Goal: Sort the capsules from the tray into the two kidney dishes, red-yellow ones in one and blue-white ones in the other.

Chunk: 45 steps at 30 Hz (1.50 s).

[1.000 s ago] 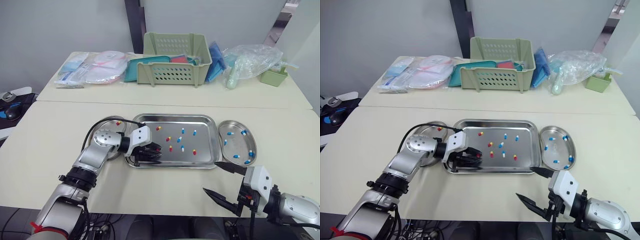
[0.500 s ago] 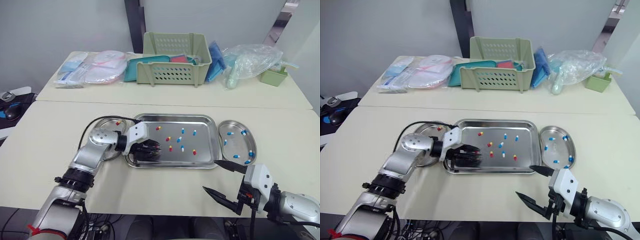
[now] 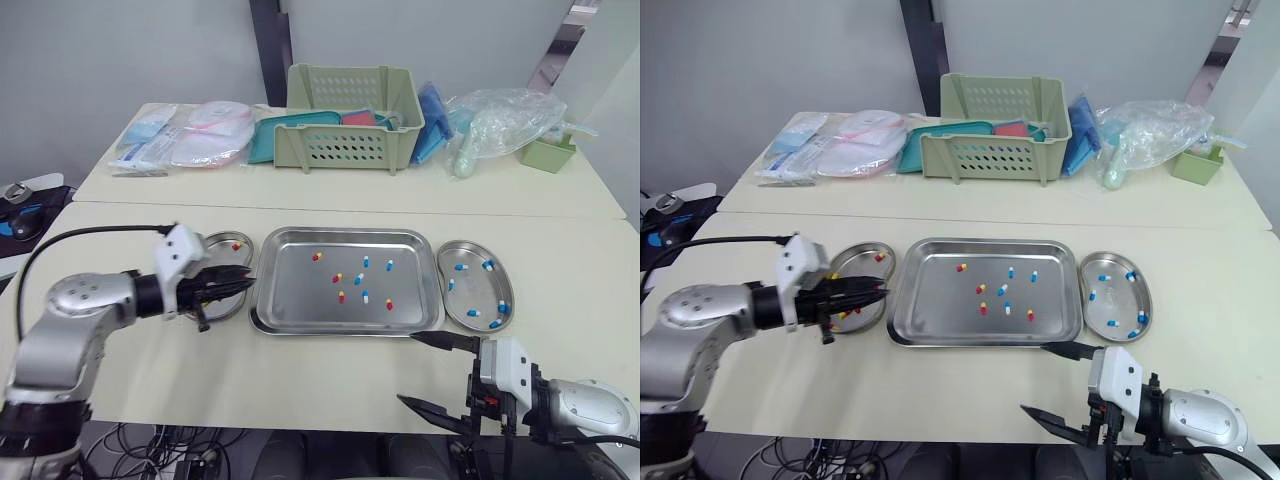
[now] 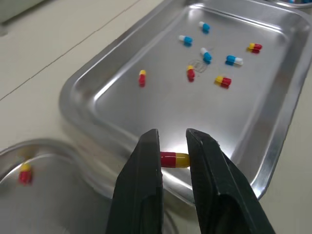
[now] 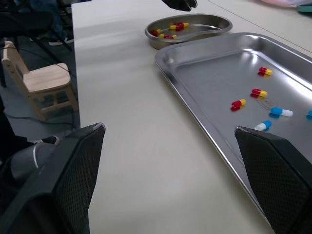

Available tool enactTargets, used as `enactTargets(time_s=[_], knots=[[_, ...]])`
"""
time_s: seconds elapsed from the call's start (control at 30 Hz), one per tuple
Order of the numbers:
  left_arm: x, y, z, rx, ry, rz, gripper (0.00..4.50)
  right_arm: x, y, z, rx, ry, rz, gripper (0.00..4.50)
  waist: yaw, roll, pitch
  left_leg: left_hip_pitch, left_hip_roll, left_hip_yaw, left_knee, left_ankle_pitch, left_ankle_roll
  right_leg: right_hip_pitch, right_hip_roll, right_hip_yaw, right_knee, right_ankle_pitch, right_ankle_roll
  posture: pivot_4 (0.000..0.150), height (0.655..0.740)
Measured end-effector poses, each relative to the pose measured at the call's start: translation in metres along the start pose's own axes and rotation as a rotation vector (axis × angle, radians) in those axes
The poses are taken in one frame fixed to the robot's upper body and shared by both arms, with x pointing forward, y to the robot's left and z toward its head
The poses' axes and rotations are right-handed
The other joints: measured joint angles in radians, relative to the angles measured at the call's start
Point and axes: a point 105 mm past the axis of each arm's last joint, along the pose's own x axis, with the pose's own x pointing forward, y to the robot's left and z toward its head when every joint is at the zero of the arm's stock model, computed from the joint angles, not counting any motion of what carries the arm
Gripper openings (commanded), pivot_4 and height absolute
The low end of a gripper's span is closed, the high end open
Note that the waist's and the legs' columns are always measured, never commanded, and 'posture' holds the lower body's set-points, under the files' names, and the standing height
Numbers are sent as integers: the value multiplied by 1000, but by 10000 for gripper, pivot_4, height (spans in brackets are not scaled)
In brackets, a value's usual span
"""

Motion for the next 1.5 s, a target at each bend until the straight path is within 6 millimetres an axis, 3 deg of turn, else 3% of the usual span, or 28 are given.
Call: enactTargets(time_s=[0.1,0.23,0.53,0.93,0.97,1.13,1.3,1.4,1.5], knots=[[-15,4,-14,-48,19,76,4470,4,-3,6,-23,-24,20,45000,1,0,0,0,0,0,0,0,0,0,0,0,0,0,0,1500,7400],[-25,13,-17,-65,6,165,4470,9,-5,11,-40,-50,35,45000,6,0,0,0,0,0,0,0,0,0,0,0,0,0,0,1500,7400],[-22,21,-23,-125,-36,247,4470,15,-7,14,-40,-64,38,45000,3,0,0,0,0,0,0,0,0,0,0,0,0,0,0,1500,7400],[-20,33,-18,-163,-93,305,42782,16,-9,13,-27,-61,24,45000,3,0,0,0,0,0,0,0,0,0,0,0,0,0,0,1500,7400],[-20,33,-18,-164,-94,305,44477,16,-9,13,-27,-61,24,45000,3,0,0,0,0,0,0,0,0,0,0,0,0,0,0,1500,7400],[-24,33,-17,-162,-97,325,44477,15,-9,13,-27,-60,23,45000,3,0,0,0,0,0,0,0,0,0,0,0,0,0,0,1500,7400],[-44,38,-22,-153,-79,382,44477,5,-19,14,-22,-32,-19,45000,2,0,1,0,0,0,0,0,0,0,0,0,0,0,0,1500,7400],[-67,47,-28,-122,-40,441,44477,-18,-30,12,-17,30,-80,45000,3,0,1,0,0,1,-1,0,0,0,0,1,-1,0,0,1500,7400],[-98,59,-47,-150,17,515,44477,-55,-52,11,-26,126,-158,45000,2,0,1,1,0,2,-1,0,0,0,0,1,0,0,0,1500,7400]])
